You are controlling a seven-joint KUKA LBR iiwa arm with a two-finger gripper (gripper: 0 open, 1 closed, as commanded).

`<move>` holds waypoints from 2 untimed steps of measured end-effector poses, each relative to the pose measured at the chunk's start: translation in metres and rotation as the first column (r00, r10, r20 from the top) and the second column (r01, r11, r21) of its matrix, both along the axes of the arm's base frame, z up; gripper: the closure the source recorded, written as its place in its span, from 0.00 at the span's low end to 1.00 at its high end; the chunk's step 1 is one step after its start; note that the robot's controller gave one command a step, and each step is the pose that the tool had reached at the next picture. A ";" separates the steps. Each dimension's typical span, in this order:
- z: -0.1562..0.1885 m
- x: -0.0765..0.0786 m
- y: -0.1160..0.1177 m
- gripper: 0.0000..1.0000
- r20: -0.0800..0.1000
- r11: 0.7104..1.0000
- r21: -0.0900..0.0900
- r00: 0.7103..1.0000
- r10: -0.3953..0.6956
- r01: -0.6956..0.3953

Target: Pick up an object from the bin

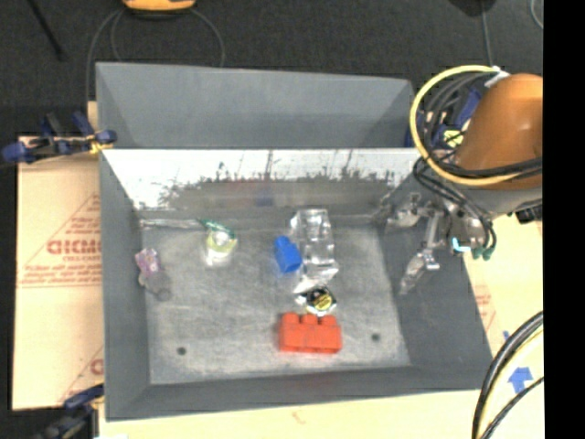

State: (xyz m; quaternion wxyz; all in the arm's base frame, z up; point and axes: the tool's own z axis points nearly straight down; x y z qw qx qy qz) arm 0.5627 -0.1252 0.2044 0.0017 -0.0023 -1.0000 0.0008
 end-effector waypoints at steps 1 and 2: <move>-0.122 -0.064 0.037 0.00 0.012 0.998 -0.002 0.998 -0.055 0.055; -0.096 -0.089 0.124 0.00 0.005 0.999 0.006 0.999 -0.044 0.044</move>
Offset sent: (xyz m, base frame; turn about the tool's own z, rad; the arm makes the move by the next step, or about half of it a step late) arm -0.0713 0.0419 -0.1344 0.0555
